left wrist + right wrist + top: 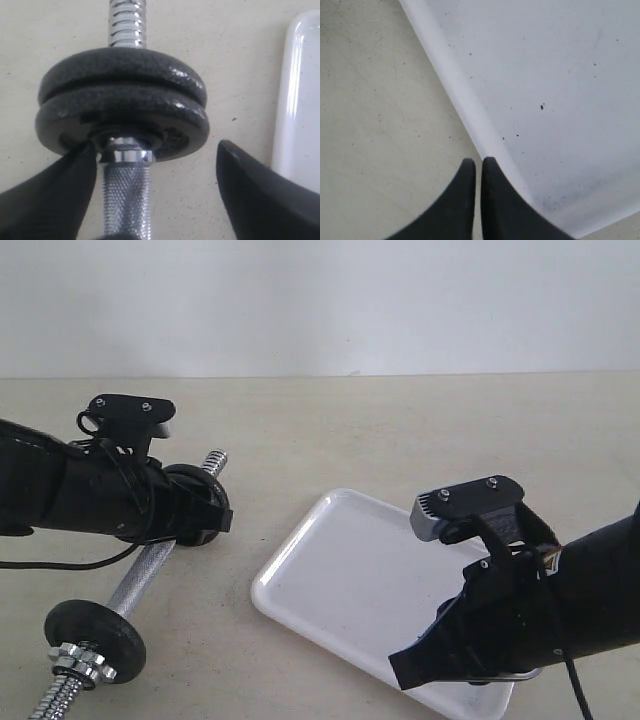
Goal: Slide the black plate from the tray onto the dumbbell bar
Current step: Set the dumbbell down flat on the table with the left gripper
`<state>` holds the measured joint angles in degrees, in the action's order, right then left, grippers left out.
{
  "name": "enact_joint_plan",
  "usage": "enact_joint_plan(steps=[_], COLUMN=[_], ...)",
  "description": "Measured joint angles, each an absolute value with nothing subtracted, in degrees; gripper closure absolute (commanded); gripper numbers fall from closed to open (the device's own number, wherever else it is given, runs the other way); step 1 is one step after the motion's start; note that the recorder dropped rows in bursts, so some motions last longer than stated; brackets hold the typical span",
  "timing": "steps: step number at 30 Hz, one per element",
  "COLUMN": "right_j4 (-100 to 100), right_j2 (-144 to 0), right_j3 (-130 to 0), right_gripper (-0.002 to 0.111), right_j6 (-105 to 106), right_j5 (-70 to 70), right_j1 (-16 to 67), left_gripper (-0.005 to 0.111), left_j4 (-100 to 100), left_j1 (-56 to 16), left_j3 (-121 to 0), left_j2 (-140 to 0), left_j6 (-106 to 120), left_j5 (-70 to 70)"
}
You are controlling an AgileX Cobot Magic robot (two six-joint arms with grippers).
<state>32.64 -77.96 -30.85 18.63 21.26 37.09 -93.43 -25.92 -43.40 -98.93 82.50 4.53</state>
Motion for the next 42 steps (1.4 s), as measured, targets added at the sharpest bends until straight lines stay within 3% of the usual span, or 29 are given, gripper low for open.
enact_joint_plan(steps=[11, 14, 21, 24, 42], right_j4=[32.64, 32.64, 32.64, 32.64, 32.64], right_j2=[-77.96, -77.96, -77.96, -77.96, -77.96], right_j3=[-30.85, -30.85, -30.85, -30.85, -30.85], right_gripper=[0.108, 0.108, 0.108, 0.108, 0.108], right_j6=[18.83, 18.92, 19.06, 19.06, 19.42], right_j5=[21.72, 21.72, 21.47, 21.35, 21.14], right_j1=[37.09, 37.09, 37.09, 37.09, 37.09], left_gripper=[0.046, 0.055, 0.093, 0.103, 0.102], left_j4=[-93.17, -93.17, -91.14, -90.33, -88.98], left_j1=[-25.92, -26.01, -26.01, -25.91, -26.06], left_j3=[-41.63, -42.47, -45.98, -47.57, -53.57], left_j2=[-105.4, -107.05, -109.49, -110.17, -111.83], left_j6=[83.17, 83.17, 83.06, 83.47, 80.07], left_j5=[8.67, 8.4, 8.59, 7.76, -6.84])
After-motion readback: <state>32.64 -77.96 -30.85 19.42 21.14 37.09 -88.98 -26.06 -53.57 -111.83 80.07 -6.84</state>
